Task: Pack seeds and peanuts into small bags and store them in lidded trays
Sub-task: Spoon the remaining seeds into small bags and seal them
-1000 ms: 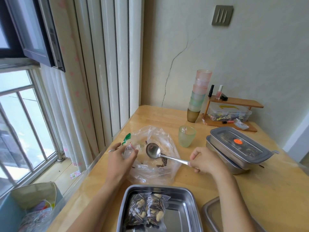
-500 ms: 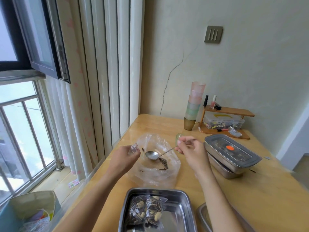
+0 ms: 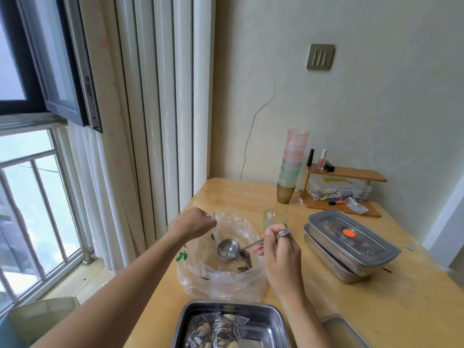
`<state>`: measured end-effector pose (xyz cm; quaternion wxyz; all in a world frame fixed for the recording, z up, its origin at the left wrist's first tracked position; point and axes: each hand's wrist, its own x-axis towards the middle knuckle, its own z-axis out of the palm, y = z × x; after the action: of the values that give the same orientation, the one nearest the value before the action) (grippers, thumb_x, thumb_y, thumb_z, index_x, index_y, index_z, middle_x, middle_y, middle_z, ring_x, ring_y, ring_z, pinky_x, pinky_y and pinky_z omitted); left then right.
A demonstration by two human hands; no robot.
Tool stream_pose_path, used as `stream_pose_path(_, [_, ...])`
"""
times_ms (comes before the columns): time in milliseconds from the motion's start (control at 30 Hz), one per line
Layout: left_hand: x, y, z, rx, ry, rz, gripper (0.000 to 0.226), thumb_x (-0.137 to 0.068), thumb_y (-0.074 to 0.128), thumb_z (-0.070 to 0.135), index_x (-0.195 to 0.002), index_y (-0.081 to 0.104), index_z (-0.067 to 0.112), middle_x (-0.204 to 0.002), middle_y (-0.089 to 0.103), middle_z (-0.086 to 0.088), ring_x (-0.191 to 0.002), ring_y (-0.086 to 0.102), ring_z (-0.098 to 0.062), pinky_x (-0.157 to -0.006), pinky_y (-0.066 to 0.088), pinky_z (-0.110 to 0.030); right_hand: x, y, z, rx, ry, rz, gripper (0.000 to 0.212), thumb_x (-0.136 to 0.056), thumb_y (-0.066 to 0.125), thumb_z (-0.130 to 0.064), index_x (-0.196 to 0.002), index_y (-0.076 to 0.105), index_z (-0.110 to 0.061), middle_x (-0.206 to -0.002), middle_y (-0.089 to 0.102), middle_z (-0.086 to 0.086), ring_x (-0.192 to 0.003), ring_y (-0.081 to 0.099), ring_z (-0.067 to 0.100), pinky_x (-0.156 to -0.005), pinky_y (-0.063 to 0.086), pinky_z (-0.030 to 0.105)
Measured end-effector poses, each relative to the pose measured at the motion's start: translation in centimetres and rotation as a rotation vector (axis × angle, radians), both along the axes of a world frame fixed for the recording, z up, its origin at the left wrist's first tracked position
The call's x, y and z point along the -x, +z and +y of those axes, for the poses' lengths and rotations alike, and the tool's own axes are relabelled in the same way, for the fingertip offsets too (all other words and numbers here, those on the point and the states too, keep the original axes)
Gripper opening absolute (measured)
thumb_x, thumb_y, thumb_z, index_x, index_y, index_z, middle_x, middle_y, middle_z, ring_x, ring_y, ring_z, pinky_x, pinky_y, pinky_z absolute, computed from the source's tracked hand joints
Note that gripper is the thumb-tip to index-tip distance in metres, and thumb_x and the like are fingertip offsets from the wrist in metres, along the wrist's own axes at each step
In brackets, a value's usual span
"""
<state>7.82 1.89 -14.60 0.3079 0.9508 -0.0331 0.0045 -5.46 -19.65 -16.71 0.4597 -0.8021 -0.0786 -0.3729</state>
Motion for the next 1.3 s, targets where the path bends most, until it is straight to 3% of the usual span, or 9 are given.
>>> stream_pose_path(133, [-1.4,0.4,-0.8,0.05,0.017,0.083,0.029,-0.081,0.066,0.036,-0.068,0.056,0.012,-0.067,0.054,-0.004,-0.062,0.05,-0.021,-0.064,0.037,-0.031,0.2,0.1,0.5,0.005,0.113,-0.028,0.013,-0.107,0.051,-0.014,-0.095,0.052,-0.01,-0.081,0.067,0.003,-0.07,0.073,0.004,-0.061,0.055,0.017])
stream_pose_path(267, [0.0,1.3,-1.9,-0.131,0.016,-0.216,0.05,-0.096,0.048,0.041,-0.055,0.052,0.011,-0.06,0.06,-0.001,-0.063,0.056,-0.021,-0.084,0.032,-0.039,0.1,0.0,0.5,0.007,0.134,-0.032,0.015,-0.107,0.053,-0.015,-0.093,0.052,-0.012,-0.082,0.065,0.005,-0.069,0.073,0.003,-0.062,0.054,0.016])
stream_pose_path(333, [1.2,1.6,-1.8,-0.18,-0.049,-0.397,0.053,-0.099,0.045,0.045,-0.065,0.068,0.012,-0.077,0.073,0.002,-0.071,0.062,-0.014,-0.086,0.029,-0.038,0.1,0.0,0.6,0.003,0.134,-0.03,0.015,-0.107,0.054,-0.018,-0.093,0.052,-0.013,-0.083,0.064,0.003,-0.07,0.073,0.004,-0.063,0.053,0.015])
stream_pose_path(467, [3.9,1.3,-1.1,-0.259,-0.308,-0.526,0.045,-0.101,0.045,0.05,-0.075,0.074,0.027,-0.095,0.068,0.016,-0.087,0.059,-0.005,-0.092,0.032,-0.038,-0.2,-0.2,0.7,0.022,0.114,-0.04,0.018,-0.107,0.054,-0.024,-0.093,0.052,-0.013,-0.084,0.064,-0.002,-0.071,0.073,0.004,-0.064,0.057,0.026])
stream_pose_path(667, [6.1,0.8,-1.5,-0.266,-0.4,-0.495,0.035,-0.102,0.052,0.046,-0.084,0.076,0.028,-0.105,0.067,0.013,-0.099,0.058,-0.008,-0.093,0.033,-0.039,-0.1,-0.6,0.2,0.021,0.084,-0.055,0.014,-0.108,0.051,-0.017,-0.095,0.052,-0.013,-0.083,0.068,0.007,-0.071,0.072,0.002,-0.064,0.058,0.034])
stream_pose_path(900, [4.3,0.4,-1.0,-0.19,-0.138,-0.484,0.039,-0.101,0.05,0.048,-0.084,0.079,0.027,-0.106,0.066,0.008,-0.104,0.06,-0.013,-0.089,0.039,-0.04,1.0,0.0,0.1,0.019,0.043,-0.177,0.017,-0.106,0.053,-0.021,-0.09,0.052,-0.014,-0.069,0.066,-0.003,-0.063,0.068,0.003,-0.061,0.056,0.025])
stream_pose_path(1000, [4.7,0.5,-0.7,-0.102,-0.275,-0.515,0.051,-0.097,0.042,0.063,-0.084,0.079,0.031,-0.1,0.066,0.013,-0.095,0.059,-0.002,-0.088,0.044,-0.039,0.7,-0.1,0.3,0.0,0.069,-0.111,0.017,-0.105,0.056,-0.022,-0.091,0.052,-0.015,-0.069,0.07,-0.005,-0.062,0.07,0.002,-0.061,0.058,0.026])
stream_pose_path(1167, [5.7,1.1,-0.3,-0.215,-0.644,-0.161,0.042,-0.096,0.058,0.056,-0.093,0.08,0.021,-0.101,0.068,0.008,-0.087,0.061,-0.003,-0.081,0.047,-0.022,0.4,-0.3,0.0,-0.109,0.072,-0.02,0.016,-0.106,0.055,-0.025,-0.093,0.052,-0.016,-0.072,0.073,-0.001,-0.063,0.074,0.006,-0.061,0.059,0.027])
stream_pose_path(1300, [4.8,0.6,0.1,-0.084,-0.358,-0.408,0.045,-0.101,0.053,0.05,-0.08,0.076,0.017,-0.092,0.068,0.002,-0.079,0.062,-0.008,-0.079,0.052,-0.039,0.6,-0.2,0.1,-0.112,0.061,-0.014,0.017,-0.106,0.054,-0.026,-0.092,0.053,-0.015,-0.072,0.073,-0.003,-0.064,0.074,0.007,-0.061,0.06,0.029])
